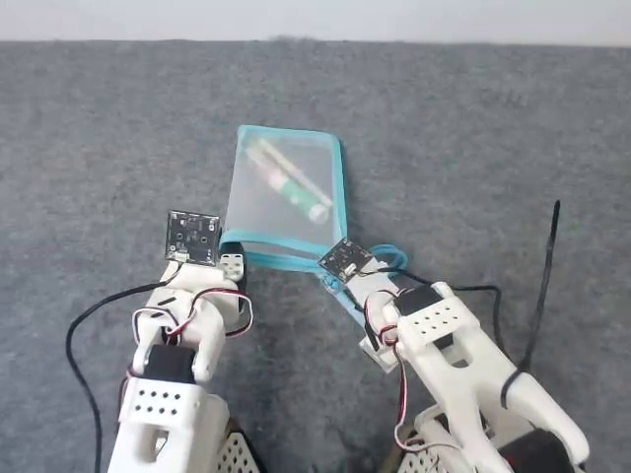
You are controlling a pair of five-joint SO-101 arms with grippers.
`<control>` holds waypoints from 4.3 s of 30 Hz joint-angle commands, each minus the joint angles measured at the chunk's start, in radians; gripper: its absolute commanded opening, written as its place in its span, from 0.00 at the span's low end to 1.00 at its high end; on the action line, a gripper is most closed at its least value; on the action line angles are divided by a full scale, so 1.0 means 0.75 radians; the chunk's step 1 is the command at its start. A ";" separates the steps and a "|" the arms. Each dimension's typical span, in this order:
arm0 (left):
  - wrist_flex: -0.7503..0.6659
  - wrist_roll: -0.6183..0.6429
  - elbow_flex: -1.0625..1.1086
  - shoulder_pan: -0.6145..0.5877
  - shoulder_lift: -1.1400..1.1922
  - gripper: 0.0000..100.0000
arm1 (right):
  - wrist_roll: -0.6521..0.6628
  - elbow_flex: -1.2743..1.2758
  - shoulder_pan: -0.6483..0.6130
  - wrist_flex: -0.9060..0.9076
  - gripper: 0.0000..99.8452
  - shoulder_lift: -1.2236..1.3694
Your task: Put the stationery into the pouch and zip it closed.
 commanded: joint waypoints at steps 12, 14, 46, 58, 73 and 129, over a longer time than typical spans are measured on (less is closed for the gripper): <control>-0.033 0.014 -0.024 -0.006 0.002 0.01 | 0.307 -0.413 0.230 0.705 0.01 -0.633; -0.035 0.014 -0.026 -0.006 0.002 0.01 | 0.338 -0.438 0.230 0.774 0.01 -0.729; -0.031 0.014 -0.021 -0.008 0.002 0.01 | 0.117 -0.536 0.703 0.226 0.01 0.210; -0.031 0.014 -0.026 -0.008 0.002 0.01 | 0.106 -0.683 0.553 0.197 0.09 0.551; -0.029 0.014 -0.026 -0.008 0.002 0.01 | 0.113 -0.761 0.504 0.128 0.09 0.756; -0.033 0.014 -0.024 -0.006 0.002 0.01 | 0.002 -1.350 -0.048 0.854 0.01 0.541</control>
